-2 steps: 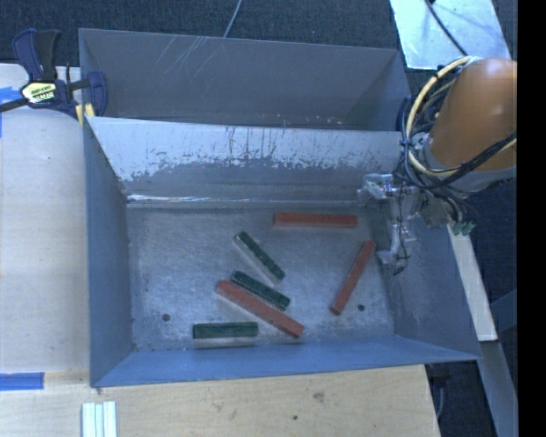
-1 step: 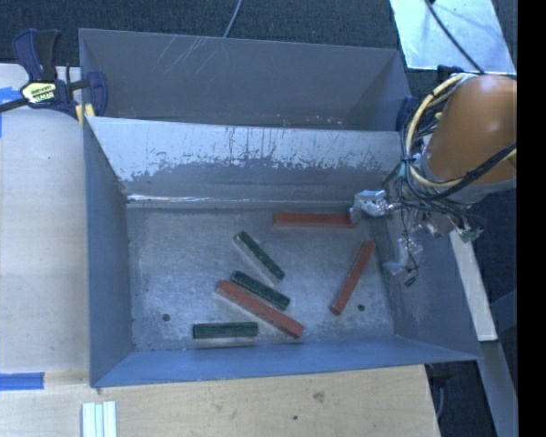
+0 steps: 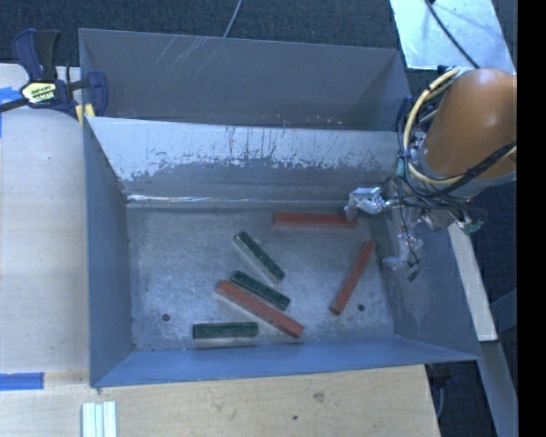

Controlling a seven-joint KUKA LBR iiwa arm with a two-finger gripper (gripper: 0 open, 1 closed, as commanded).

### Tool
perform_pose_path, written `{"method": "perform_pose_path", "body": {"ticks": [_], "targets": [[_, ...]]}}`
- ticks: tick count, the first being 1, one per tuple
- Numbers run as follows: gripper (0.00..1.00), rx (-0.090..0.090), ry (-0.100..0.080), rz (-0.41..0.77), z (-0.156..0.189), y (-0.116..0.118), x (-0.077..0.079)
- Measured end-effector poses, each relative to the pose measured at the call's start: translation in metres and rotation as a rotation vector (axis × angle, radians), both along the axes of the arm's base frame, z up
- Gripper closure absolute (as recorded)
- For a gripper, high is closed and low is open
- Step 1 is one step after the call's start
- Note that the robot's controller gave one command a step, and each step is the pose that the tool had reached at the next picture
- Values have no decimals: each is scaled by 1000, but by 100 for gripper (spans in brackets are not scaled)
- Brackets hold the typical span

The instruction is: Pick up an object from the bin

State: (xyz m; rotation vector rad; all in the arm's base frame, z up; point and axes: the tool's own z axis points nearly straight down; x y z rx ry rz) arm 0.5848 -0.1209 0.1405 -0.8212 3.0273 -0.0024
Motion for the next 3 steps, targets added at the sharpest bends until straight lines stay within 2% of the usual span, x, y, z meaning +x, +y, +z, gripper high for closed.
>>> {"method": "perform_pose_path", "body": {"ticks": [1, 2, 3], "targets": [[0, -1, -1, 155, -47, 12, 4], [100, 0, 1, 306, -70, 10, 8], [100, 0, 1, 306, -70, 10, 8]]}}
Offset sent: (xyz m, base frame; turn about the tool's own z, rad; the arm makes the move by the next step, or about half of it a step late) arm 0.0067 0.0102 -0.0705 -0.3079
